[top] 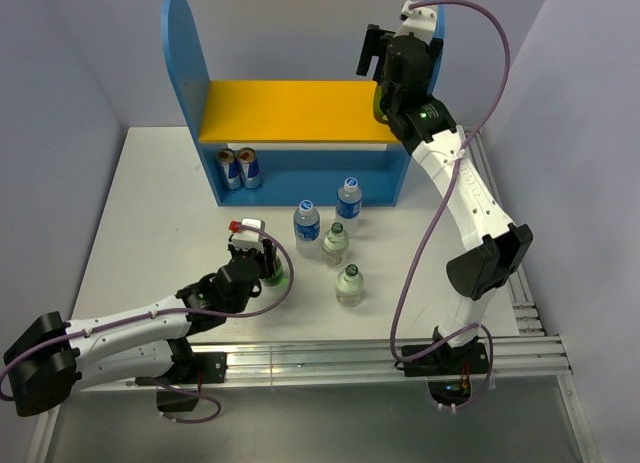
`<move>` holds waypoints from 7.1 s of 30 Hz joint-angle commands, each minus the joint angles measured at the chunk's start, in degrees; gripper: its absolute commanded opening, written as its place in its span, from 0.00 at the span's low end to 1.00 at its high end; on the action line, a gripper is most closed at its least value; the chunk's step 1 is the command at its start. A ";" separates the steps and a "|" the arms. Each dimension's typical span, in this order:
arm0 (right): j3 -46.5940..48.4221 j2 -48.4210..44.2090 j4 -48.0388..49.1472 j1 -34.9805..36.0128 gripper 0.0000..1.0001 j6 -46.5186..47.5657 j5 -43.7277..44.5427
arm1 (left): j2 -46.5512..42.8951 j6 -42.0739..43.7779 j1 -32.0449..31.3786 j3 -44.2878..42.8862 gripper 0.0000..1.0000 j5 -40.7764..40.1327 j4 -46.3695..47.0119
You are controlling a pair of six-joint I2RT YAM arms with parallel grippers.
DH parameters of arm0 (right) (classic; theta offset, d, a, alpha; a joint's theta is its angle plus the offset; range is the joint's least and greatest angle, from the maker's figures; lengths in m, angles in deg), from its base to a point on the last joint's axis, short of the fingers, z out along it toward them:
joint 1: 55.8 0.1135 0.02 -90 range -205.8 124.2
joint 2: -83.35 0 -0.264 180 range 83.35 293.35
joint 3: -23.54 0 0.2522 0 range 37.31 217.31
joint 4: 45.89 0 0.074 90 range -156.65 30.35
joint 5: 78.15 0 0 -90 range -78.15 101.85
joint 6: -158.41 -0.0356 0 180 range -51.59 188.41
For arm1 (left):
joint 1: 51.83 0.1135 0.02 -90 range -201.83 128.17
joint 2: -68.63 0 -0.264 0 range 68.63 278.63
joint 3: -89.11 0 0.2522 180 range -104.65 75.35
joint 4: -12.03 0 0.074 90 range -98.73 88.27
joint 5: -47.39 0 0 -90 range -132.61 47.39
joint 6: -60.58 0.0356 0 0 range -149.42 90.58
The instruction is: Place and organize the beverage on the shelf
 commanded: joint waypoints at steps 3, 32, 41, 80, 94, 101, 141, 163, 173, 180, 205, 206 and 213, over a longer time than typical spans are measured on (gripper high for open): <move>-2.50 -2.22 2.96 -1.09 1.00 -1.54 0.80 | 0.19 0.53 0.12 -0.88 0.00 0.08 2.14; -54.96 -53.71 11.66 18.68 1.00 -8.21 5.01 | 13.63 26.71 1.26 -53.24 0.00 2.53 -9.10; -60.77 -60.75 8.49 18.77 1.00 -8.39 8.17 | 36.47 30.23 11.53 -90.38 0.00 17.12 -19.98; -66.93 -62.95 9.38 18.77 1.00 -11.56 9.67 | 67.87 21.53 18.58 -112.59 0.00 48.94 -4.45; -67.20 -62.25 9.82 18.77 1.00 -11.82 9.23 | 64.27 25.14 18.40 -101.79 0.94 43.94 4.16; -67.55 -62.42 9.99 18.77 1.00 -12.00 9.06 | 59.53 26.54 18.23 -96.78 0.99 41.91 4.34; -67.72 -57.85 5.42 18.86 1.00 -16.30 2.47 | 5.81 9.23 -3.14 -1.67 0.99 9.03 18.91; -68.95 -56.10 6.38 18.86 1.00 -14.99 3.43 | 30.95 12.13 9.09 -12.48 0.99 21.25 36.07; -69.04 -55.39 6.74 18.86 1.00 -15.07 2.91 | 39.12 10.99 11.10 -17.49 0.99 24.33 38.62; -69.39 -55.04 7.18 18.77 1.00 -15.16 2.90 | 42.47 11.34 11.55 -19.86 0.59 23.72 39.68; -71.41 -57.68 9.46 18.68 1.00 -15.51 2.81 | 27.08 29.09 21.02 -71.44 0.00 12.72 -12.52; -71.50 -58.11 9.55 18.68 1.00 -15.43 2.82 | 28.83 29.44 21.74 -76.16 0.00 13.08 -13.67; -71.94 -59.26 9.46 18.77 1.00 -15.51 3.34 | 37.63 30.86 27.18 -92.45 0.00 15.80 -19.21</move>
